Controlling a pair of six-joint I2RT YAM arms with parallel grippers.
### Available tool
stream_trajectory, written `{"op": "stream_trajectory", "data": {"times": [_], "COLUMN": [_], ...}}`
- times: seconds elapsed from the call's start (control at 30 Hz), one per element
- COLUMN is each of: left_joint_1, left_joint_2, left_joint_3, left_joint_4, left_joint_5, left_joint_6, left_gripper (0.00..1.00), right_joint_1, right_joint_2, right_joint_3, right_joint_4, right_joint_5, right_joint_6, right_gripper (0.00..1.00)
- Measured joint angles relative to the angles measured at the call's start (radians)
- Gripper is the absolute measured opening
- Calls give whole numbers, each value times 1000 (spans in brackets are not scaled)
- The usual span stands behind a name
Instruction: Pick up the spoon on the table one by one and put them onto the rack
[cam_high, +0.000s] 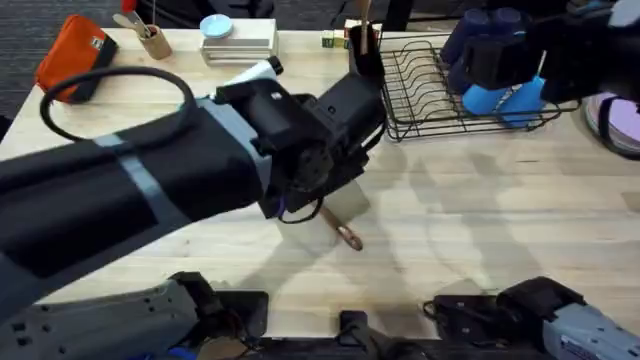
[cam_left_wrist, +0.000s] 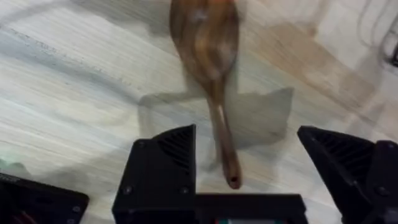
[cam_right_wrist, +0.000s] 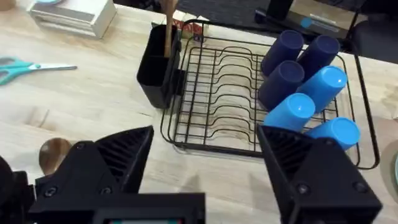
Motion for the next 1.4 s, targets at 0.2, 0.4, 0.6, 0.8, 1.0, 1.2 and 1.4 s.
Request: {"op": "stream_trajectory", "data": {"times": [0.2,0.4,0.6,0.8,1.0,1.2,1.4], "left_joint_1": [0,0,0,0,0,0,3], "left_joint_2": [65,165,228,252,255,255,255], "left_joint_3": [-22,-22,-22,-15,-12,-12,-12], "left_joint_4": [30,55,68,68,64,65,67], "left_joint_5": [0,1,2,0,-3,-7,-7], "left_joint_6": [0,0,0,3,3,3,2], "left_gripper": [994,994,994,994,746,476,207], "right_joint_1": [0,0,0,0,0,0,0], "right_joint_2": [0,0,0,0,0,0,0], "right_joint_3": [0,0,0,0,0,0,0], "right_joint_4": [0,0,0,0,0,0,0], "right_joint_5": [0,0,0,0,0,0,0], "right_joint_6": [0,0,0,0,0,0,0], "right_gripper": [994,994,994,995,994,994,994]}}
